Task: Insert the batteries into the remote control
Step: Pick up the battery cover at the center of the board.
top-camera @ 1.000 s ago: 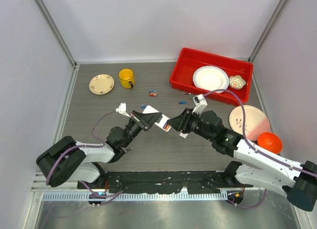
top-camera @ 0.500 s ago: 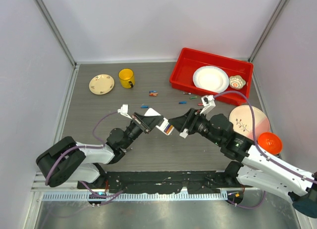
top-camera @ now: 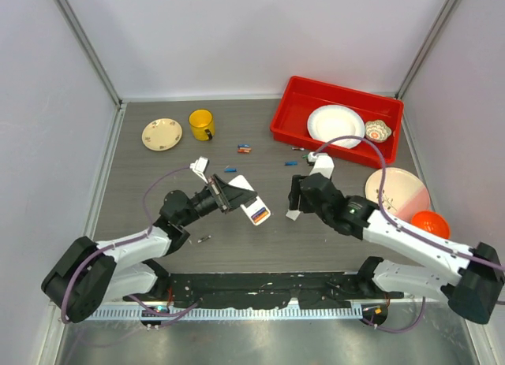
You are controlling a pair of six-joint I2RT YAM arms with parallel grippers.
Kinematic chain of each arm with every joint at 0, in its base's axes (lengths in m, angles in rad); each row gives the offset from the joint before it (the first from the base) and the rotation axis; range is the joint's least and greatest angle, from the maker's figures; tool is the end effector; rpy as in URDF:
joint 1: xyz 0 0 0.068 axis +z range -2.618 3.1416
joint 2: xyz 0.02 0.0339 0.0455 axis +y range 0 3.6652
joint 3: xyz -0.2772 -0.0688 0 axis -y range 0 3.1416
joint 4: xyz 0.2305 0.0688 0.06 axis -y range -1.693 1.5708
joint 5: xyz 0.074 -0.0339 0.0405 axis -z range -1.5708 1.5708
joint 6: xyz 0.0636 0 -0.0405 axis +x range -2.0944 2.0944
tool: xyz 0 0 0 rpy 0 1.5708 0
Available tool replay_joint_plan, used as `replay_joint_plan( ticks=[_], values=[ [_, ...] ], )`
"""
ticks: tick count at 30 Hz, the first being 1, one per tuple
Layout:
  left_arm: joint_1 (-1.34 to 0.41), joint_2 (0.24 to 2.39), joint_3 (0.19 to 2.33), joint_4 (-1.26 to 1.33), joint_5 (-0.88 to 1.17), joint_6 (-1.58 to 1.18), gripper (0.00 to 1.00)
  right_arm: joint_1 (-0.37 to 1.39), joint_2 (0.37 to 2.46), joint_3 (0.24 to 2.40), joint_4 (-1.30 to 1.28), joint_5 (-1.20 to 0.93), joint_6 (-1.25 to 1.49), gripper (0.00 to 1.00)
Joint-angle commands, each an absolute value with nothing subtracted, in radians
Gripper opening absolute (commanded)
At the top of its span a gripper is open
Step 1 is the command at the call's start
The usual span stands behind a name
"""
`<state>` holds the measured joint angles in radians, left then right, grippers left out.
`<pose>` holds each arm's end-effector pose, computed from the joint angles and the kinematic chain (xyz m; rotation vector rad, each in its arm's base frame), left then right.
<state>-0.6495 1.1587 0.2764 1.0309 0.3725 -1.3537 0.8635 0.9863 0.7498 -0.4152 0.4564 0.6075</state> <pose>0.1720 -0.1597 0.2474 -0.2376 1.7270 -1.8382 0.1574 0.1410 0.2695 -0.0294 2.1664 0.3440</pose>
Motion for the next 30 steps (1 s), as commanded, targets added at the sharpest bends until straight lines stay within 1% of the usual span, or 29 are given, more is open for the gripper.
replay_joint_plan(
  ticks=[1,4,6,12,14,21,24,30],
  values=[
    [-0.632,1.101,0.282,0.989,0.641,-1.358,0.00,0.864,1.087,0.776,-0.456,0.404,0.476,0.69],
    [-0.630,1.075,0.281,0.994,0.684,-1.359,0.00,0.862,1.178,0.781,-0.459,0.373,0.460,0.72],
    [-0.632,1.049,0.265,0.996,0.683,-1.358,0.00,0.862,1.224,0.778,-0.456,0.356,0.454,0.72],
    [-0.632,0.991,0.221,0.954,0.643,-1.325,0.00,0.864,1.288,0.749,-0.460,0.365,0.448,0.68],
    [-0.632,0.977,0.212,0.951,0.640,-1.321,0.00,0.864,1.301,0.741,-0.454,0.359,0.448,0.71],
    [-0.632,0.974,0.210,0.959,0.649,-1.312,0.00,0.864,1.371,0.752,-0.413,0.344,0.401,0.84],
    [-0.632,0.974,0.207,0.962,0.649,-1.310,0.00,0.861,1.420,0.768,-0.414,0.344,0.385,0.84],
    [-0.632,0.956,0.187,0.960,0.634,-1.310,0.00,0.856,1.451,0.772,-0.414,0.371,0.399,0.84]
  ],
)
